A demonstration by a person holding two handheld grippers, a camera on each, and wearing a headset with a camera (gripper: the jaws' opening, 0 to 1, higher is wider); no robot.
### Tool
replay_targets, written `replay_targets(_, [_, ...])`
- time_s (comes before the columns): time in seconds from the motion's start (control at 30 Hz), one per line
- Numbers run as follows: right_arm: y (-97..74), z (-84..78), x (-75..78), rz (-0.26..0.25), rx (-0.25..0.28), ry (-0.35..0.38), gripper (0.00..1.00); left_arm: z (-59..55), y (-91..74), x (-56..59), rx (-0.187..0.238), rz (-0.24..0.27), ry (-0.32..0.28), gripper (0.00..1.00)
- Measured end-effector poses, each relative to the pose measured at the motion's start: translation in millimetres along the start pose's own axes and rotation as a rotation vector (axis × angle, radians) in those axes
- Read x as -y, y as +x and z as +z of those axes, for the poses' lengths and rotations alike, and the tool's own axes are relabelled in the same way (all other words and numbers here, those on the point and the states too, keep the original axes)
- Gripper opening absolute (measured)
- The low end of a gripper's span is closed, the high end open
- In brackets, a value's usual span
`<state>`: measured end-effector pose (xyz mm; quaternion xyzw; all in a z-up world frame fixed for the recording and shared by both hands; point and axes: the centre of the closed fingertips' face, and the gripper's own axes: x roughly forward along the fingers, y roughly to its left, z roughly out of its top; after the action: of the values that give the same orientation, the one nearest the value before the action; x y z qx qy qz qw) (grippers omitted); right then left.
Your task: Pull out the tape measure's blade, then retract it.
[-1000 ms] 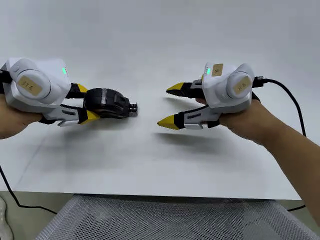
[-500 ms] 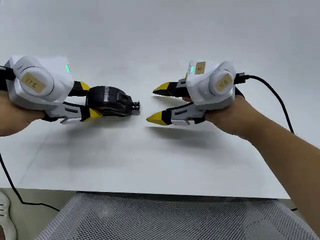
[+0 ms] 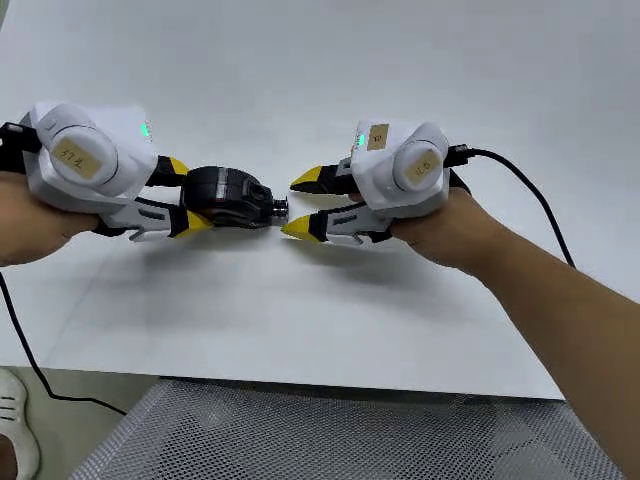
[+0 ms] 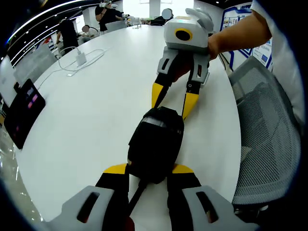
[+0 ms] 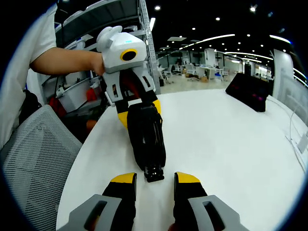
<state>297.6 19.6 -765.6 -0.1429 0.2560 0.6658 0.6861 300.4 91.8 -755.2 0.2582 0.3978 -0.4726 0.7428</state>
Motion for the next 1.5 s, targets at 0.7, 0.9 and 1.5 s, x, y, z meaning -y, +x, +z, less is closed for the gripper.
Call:
replay_targets(0.7, [13.8,-1.2,0.7,0.026,0.006,-0.038,0.13,0.5,-0.2,0.3,0.001,-0.001,-0.001,0.24])
replay_targets(0.9, [14.2,-0.8,-1.2,0.027,0.005,-0.063,0.13,0.6,-0.1,0.4,0.002,-0.003,0.000,0.24])
replay_targets(1.5, [12.1,-2.1,-1.4,0.027,-0.020,-0.099,0.10,-0.5,0.0,0.0,-0.009,-0.006,0.024,0.23])
